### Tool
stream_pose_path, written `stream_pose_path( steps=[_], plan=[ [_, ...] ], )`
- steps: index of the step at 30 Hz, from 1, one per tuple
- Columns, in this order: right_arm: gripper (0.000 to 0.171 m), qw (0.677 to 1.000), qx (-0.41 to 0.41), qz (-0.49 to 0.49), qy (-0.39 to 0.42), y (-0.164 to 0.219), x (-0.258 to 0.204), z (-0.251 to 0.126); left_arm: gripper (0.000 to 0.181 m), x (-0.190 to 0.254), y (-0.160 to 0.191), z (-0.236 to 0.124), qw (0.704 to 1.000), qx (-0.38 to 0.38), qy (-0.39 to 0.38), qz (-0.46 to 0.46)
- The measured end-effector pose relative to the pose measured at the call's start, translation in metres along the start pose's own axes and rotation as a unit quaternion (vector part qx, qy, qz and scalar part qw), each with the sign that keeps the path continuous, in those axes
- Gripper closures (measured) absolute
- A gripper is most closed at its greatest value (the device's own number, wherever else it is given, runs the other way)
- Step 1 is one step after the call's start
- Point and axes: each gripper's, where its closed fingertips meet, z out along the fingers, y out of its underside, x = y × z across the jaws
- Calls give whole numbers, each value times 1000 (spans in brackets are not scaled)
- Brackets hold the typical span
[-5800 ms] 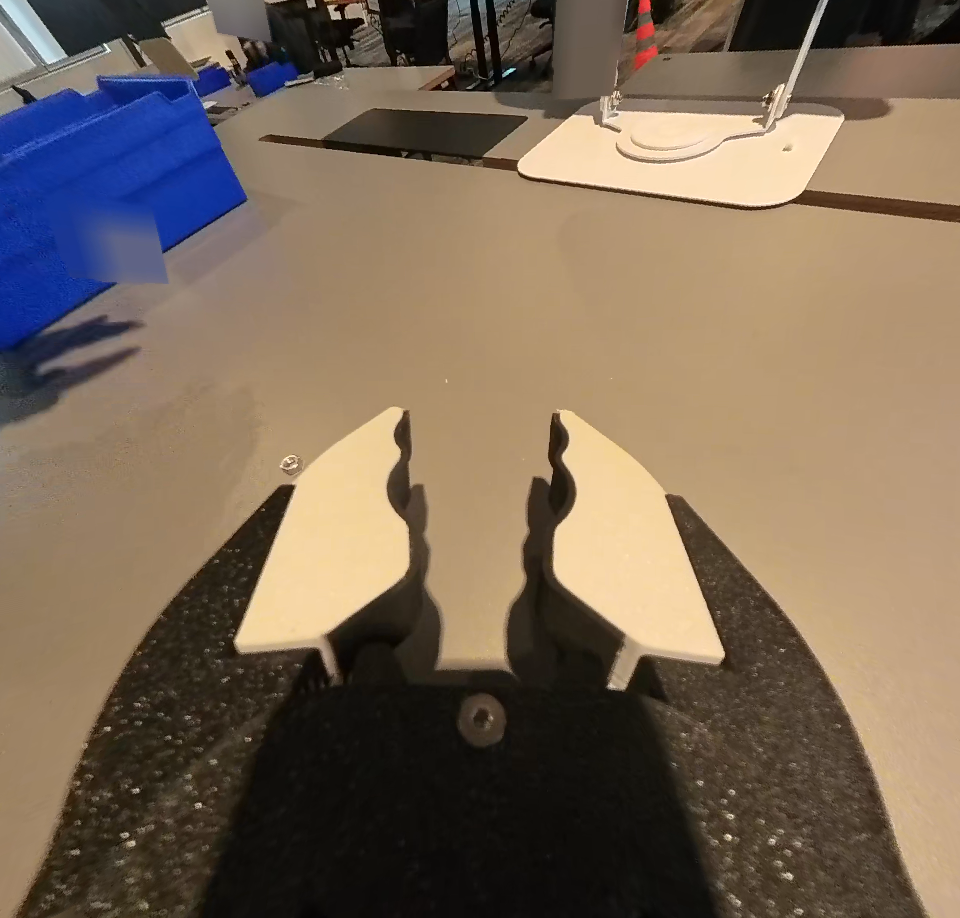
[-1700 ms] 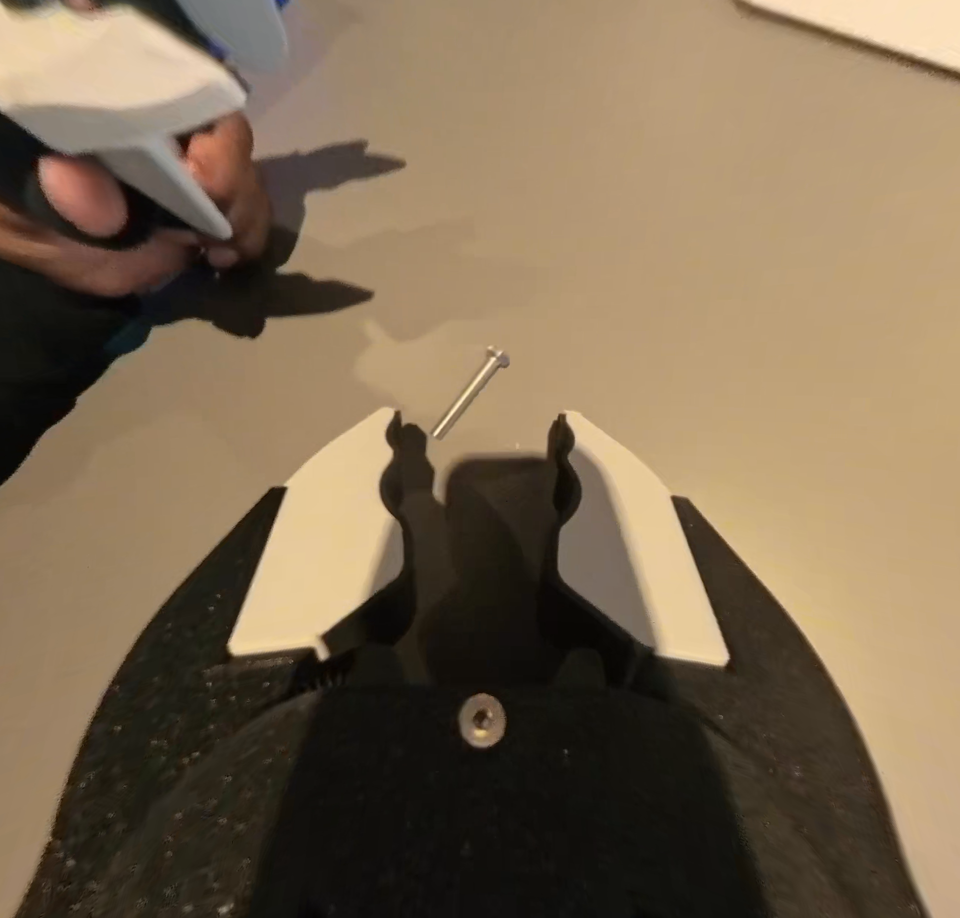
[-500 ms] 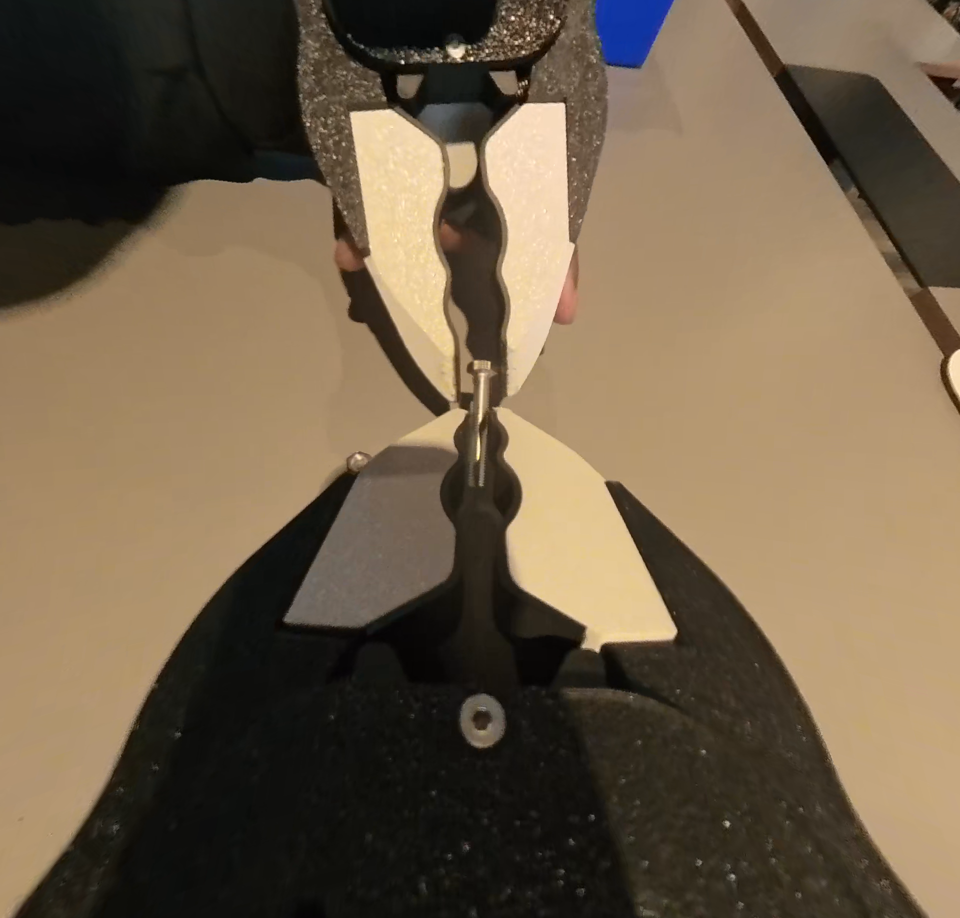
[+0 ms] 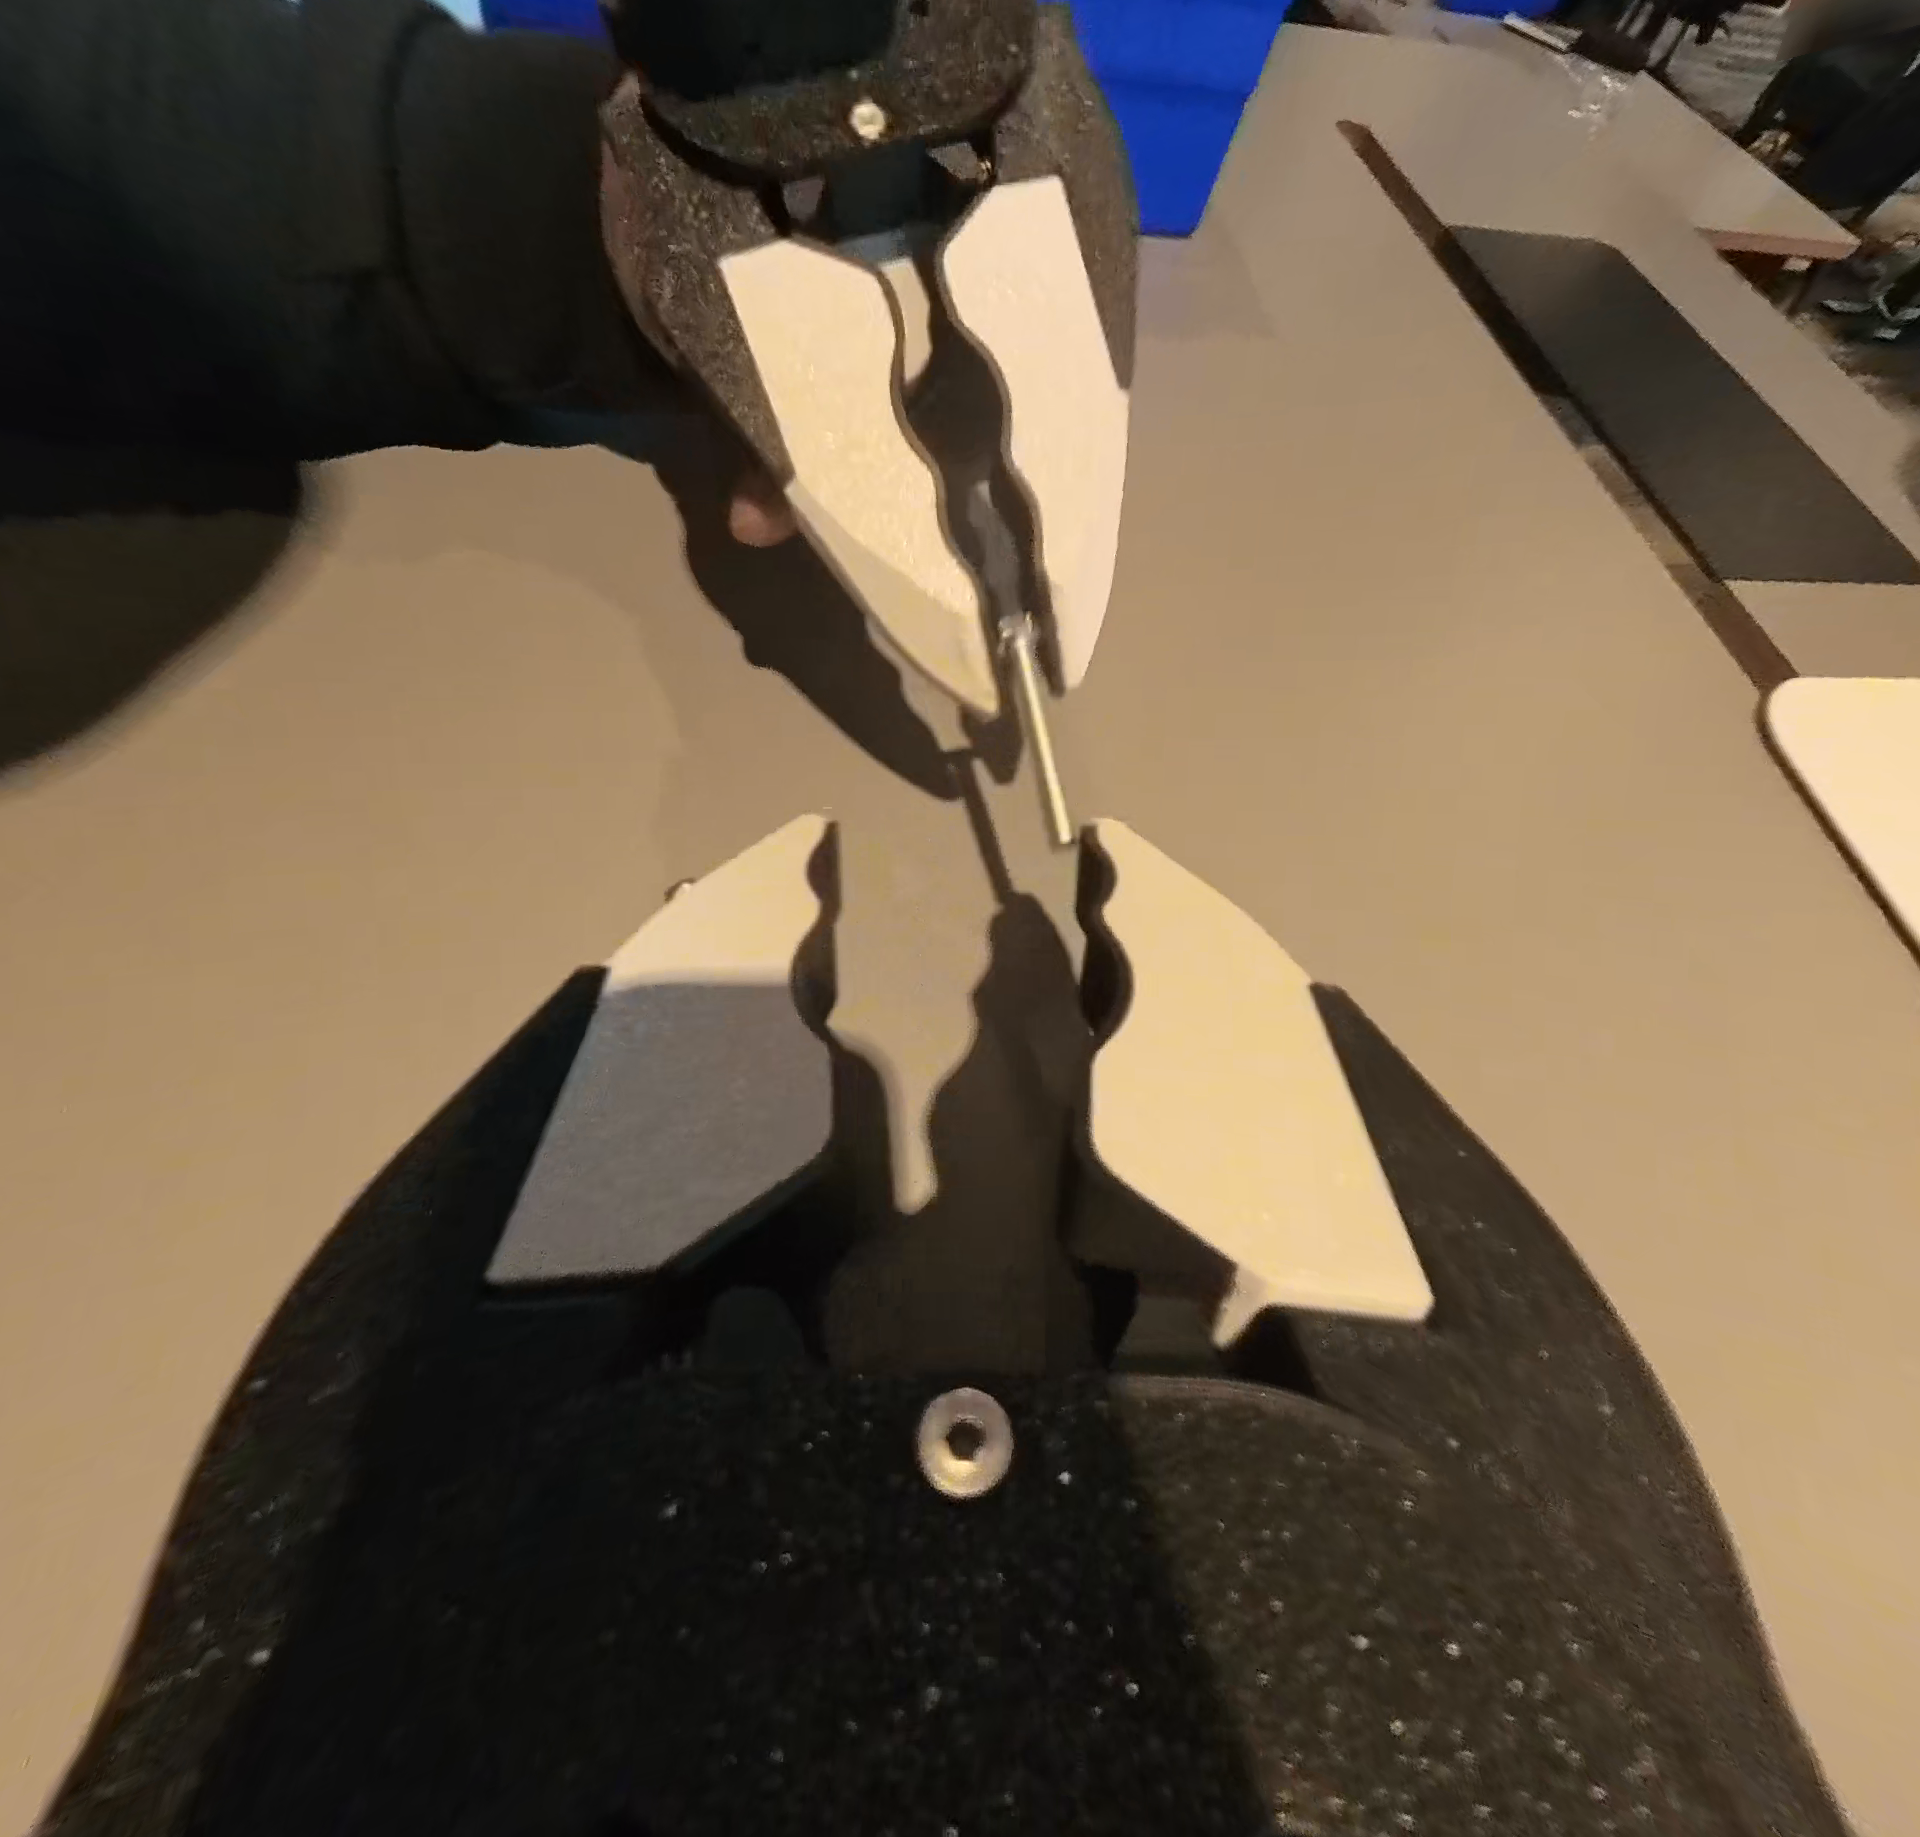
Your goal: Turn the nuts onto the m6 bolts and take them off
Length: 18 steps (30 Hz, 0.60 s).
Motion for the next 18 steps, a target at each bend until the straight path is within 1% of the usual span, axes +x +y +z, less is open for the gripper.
stream_pose_path(
  steps=[2, 4, 8, 10, 13, 18],
  plan=[
    [128, 1000, 12, 3, -22, -1, -4, -5, 171, -15, -6, -4, 998, 26, -51, 5],
    [129, 999, 14, -8, -39, -1, -9, -7, 171, -24, -12, -10, 995, 54, -83, 18],
    [132, 995, -26, -45, -84, 7, -34, -1, 171, -41, -21, -19, 984, 99, -143, 32],
    [131, 990, -64, -64, -107, 14, -47, 7, 171, -42, -22, -20, 981, 106, -153, 46],
    [130, 982, -124, -90, -107, 29, -55, 15, 171, -37, -22, -18, 981, 100, -149, 68],
    [133, 981, -135, -91, -102, 28, -57, 21, 171, -32, -19, -14, 981, 84, -149, 93]
  ],
)
